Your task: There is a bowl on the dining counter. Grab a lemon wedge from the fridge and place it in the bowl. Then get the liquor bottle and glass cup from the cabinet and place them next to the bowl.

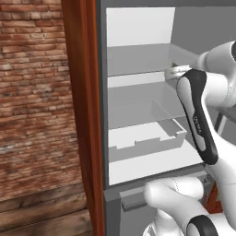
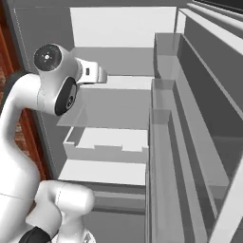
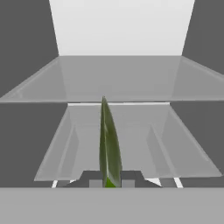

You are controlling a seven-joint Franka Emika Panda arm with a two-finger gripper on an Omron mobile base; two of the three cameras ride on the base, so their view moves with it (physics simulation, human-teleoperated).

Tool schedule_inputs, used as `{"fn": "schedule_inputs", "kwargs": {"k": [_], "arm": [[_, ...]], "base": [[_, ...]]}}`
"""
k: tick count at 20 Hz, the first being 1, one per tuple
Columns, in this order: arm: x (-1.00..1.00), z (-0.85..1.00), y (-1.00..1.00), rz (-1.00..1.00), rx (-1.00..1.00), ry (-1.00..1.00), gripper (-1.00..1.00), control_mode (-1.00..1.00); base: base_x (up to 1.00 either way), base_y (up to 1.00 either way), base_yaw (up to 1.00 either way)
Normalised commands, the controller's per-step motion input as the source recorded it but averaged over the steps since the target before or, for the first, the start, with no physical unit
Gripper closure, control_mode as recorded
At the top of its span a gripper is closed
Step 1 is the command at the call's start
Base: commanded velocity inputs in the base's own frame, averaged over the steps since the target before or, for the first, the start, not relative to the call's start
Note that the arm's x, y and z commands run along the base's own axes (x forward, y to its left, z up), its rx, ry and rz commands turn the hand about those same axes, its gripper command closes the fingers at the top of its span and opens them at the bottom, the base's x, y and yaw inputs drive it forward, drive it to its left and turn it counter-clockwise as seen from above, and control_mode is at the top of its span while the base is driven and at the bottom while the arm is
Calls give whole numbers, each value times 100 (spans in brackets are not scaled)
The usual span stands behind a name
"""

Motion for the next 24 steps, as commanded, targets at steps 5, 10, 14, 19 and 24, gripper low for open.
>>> {"fn": "schedule_inputs", "kwargs": {"k": [5, 10, 14, 19, 24], "arm": [[0, 0, 0, 0, 0, 0, 100, 100], [0, 0, 0, 0, 0, 0, 100, 100], [0, 0, 0, 0, 0, 0, 100, 100], [0, 0, 0, 0, 0, 0, 100, 100], [0, 0, 0, 0, 0, 0, 100, 100]], "base": [[-99, 22, -11], [-60, 85, -27], [-15, 89, -42], [-30, 34, -57], [-50, 10, -66]]}}
